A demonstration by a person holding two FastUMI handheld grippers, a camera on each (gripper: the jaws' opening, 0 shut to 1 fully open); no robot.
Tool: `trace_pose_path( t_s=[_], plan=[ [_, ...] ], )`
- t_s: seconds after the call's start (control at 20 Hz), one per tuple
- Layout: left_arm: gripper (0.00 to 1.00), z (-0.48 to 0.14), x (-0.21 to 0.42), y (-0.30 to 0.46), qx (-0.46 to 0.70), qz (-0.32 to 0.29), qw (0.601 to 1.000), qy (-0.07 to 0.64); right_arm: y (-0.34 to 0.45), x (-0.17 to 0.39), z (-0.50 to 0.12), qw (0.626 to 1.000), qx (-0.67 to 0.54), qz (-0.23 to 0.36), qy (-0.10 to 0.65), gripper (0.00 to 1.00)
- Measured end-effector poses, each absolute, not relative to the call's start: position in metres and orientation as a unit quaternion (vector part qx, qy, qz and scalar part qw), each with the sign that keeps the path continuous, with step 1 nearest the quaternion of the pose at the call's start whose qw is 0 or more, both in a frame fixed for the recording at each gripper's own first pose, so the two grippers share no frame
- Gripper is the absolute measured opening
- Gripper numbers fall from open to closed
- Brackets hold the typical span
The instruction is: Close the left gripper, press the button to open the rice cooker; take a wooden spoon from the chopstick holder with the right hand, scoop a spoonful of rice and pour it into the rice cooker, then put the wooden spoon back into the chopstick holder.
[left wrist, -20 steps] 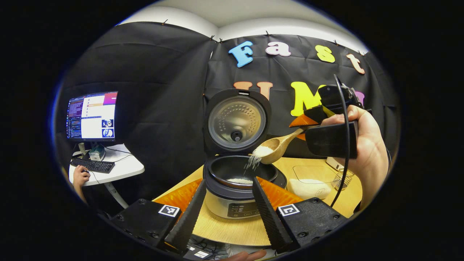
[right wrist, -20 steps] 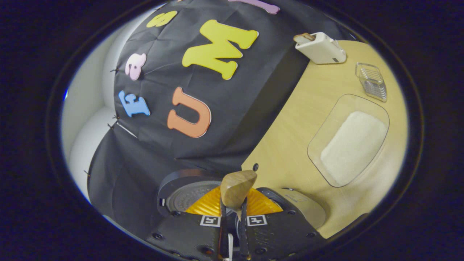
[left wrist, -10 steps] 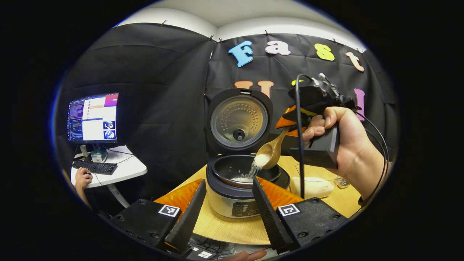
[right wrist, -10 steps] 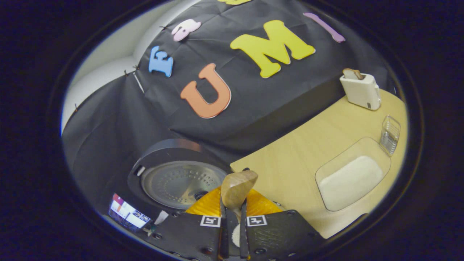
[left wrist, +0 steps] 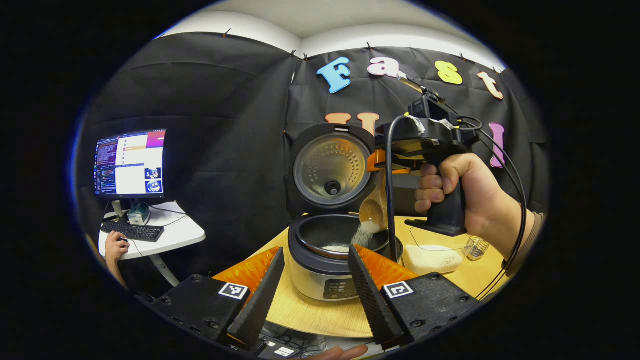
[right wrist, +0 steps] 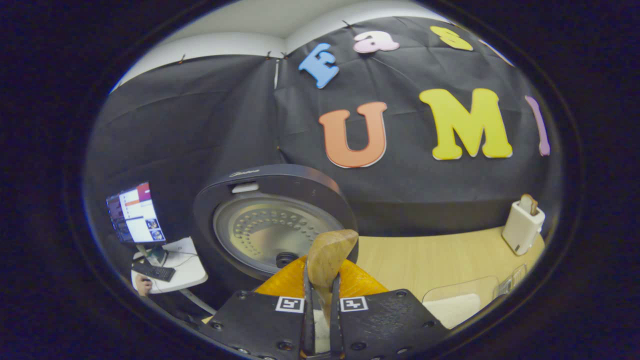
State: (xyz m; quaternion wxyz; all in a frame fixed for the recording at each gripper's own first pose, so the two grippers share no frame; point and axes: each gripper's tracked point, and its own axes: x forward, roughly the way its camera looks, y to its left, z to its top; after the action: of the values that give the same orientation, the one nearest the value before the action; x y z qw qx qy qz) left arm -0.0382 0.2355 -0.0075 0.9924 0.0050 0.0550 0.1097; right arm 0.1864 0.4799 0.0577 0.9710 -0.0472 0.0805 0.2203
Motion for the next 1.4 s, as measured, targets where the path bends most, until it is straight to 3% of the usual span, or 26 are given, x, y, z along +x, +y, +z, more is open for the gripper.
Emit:
trace_pose_path(
  t_s=[0.35,0.9,1.4],
  plan=[
    [0.83,-0.009,-0.038,0.237,0.004,0.114,0.992,0.059,0.51,0.164,0.056,0.946,-0.162,0.278,0.04,0.11],
    [0.83,-0.011,-0.035,0.233,0.0,0.114,0.991,0.064,0.482,0.164,0.072,0.948,-0.19,0.257,-0.002,0.12],
    [0.83,-0.005,-0.03,0.208,0.007,0.099,0.993,0.058,0.354,0.16,0.126,0.972,-0.134,0.191,-0.037,0.12]
  ],
)
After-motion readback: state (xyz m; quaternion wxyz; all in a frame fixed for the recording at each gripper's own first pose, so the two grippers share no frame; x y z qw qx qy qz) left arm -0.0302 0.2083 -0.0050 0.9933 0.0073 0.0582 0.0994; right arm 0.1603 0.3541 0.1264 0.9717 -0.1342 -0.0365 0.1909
